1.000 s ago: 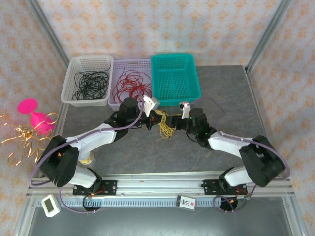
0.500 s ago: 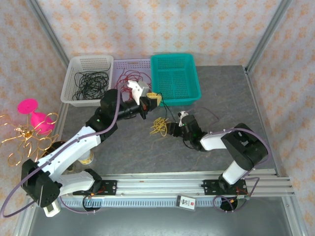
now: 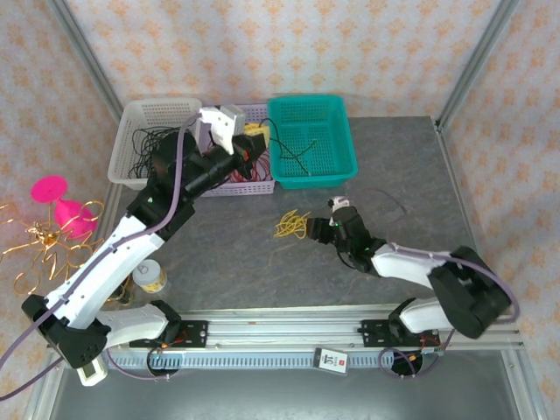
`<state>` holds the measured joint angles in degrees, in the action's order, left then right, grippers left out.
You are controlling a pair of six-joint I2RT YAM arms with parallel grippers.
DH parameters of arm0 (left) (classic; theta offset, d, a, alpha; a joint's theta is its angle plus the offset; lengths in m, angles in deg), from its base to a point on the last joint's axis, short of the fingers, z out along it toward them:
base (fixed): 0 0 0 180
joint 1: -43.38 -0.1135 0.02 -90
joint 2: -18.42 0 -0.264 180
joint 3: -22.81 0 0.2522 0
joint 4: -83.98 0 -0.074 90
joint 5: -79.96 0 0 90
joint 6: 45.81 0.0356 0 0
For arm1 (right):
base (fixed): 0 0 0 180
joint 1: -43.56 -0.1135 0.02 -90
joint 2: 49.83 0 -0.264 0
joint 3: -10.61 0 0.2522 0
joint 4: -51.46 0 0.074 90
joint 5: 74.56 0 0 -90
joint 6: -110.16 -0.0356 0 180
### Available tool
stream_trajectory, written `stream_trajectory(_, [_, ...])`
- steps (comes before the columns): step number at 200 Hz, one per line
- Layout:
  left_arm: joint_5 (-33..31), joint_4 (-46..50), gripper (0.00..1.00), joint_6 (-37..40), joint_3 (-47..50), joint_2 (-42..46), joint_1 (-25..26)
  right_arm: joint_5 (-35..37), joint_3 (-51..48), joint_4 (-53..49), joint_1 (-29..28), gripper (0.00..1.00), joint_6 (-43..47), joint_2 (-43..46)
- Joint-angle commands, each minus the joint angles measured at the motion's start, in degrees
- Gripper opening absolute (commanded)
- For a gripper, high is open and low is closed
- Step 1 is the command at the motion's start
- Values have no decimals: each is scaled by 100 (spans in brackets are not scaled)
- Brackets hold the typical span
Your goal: Untangle the cables
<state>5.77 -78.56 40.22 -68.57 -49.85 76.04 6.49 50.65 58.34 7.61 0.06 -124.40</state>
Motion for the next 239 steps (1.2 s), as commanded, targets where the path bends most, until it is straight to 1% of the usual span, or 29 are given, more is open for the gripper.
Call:
stream_trajectory(1, [-1272, 778, 0, 311, -639, -352, -208, 158, 83, -622, 7, 56, 470, 504])
stream_trajectory(16, [-1450, 904, 0, 283, -990, -626, -550, -153, 188, -705, 8, 57, 583, 655])
stream_trajectory(37, [-1760, 953, 0, 305, -1410, -1008, -1118, -232, 399, -937, 8, 57, 610, 847])
stream_trajectory(64, [-2657, 1003, 0, 485, -1902, -1446, -1942, -192, 458, -1073, 4, 58, 658, 928])
stream_trajectory(71, [-2779, 998, 0, 448, -1991, -1545, -2167, -193, 421, -1065, 8, 58, 656, 943])
stream_trajectory(78, [-2705, 960, 0, 372, -2019, -1632, -2445, -180, 384, -1067, 8, 58, 653, 960])
stream_trajectory(98, [-2185, 767, 0, 30, -1944, -1878, -3151, -170, 309, -1052, 6, 58, 641, 980])
stream_trajectory(107, [-2007, 734, 0, -88, -1915, -2022, -3374, -172, 299, -1053, 8, 58, 652, 980])
stream_trajectory(126, [-1845, 606, 0, -315, -1837, -2349, -3738, -160, 302, -1093, 8, 58, 662, 986])
stream_trajectory(144, [-2209, 687, 0, -552, -1957, -2689, -3811, -188, 308, -1142, 4, 58, 663, 989])
stream_trajectory(158, [-2199, 956, 0, -759, -2121, -2878, -3803, -204, 303, -1169, 7, 58, 656, 997])
stream_trajectory(170, [-2216, 963, 0, -916, -2014, -2851, -3754, -204, 292, -1168, 4, 58, 661, 1000])
stream_trajectory(192, [-2562, 341, 0, -947, -1447, -2541, -3513, -194, 286, -1126, 4, 58, 639, 981])
stream_trajectory(221, [-3210, 465, 0, -906, -1453, -2646, -3078, -223, 255, -1029, 8, 58, 622, 909])
stream_trajectory(239, [-3409, 149, 0, -1148, -1178, -2687, -2885, -262, 248, -974, 8, 58, 613, 835])
